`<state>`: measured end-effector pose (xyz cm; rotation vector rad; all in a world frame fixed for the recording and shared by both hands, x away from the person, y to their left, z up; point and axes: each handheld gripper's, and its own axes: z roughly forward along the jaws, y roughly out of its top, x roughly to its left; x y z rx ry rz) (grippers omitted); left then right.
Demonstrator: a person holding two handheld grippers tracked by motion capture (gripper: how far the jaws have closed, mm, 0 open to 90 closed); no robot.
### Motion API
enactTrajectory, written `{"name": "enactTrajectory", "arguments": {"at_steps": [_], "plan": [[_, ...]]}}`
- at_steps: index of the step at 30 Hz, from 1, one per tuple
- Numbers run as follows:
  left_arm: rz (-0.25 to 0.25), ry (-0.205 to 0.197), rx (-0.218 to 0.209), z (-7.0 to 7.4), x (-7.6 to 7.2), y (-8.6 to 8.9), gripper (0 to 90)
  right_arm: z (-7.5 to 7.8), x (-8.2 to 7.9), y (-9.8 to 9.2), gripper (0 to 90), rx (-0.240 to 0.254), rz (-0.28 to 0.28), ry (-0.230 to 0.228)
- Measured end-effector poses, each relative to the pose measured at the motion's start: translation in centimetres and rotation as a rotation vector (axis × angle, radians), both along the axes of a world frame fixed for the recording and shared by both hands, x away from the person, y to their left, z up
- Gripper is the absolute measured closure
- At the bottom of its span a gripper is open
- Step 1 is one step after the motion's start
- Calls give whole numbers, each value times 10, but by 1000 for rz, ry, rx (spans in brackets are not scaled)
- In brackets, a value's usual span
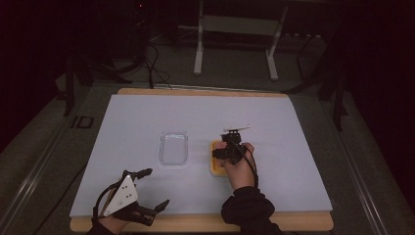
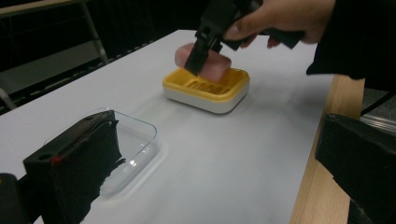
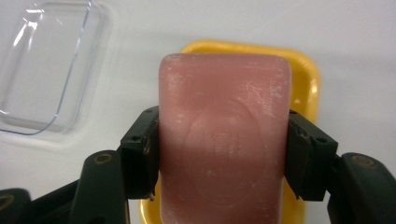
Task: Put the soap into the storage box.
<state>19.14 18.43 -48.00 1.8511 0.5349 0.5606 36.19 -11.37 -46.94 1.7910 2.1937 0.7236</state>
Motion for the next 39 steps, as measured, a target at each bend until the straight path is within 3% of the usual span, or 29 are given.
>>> {"name": "enactTrajectory", "arguments": {"at_steps": [9, 17, 22, 25, 29, 39], "plan": [[-3, -1, 0, 0, 0, 0, 6, -21, 5, 1, 379, 8, -23, 40], [-6, -5, 1, 1, -1, -1, 6, -23, 10, 0, 347, -2, -12, 44], [-5, -5, 9, 1, -1, 0, 6, -11, 12, 0, 324, -23, 55, 19], [-3, -3, 5, 0, -1, 0, 6, -3, 15, -3, 260, -5, 116, 40], [-7, -1, 10, 0, -1, -1, 6, 8, 15, -9, 123, 32, 164, 11], [-5, 3, 11, 0, 0, 0, 6, 27, 15, -33, 140, 63, 267, -17]]}}
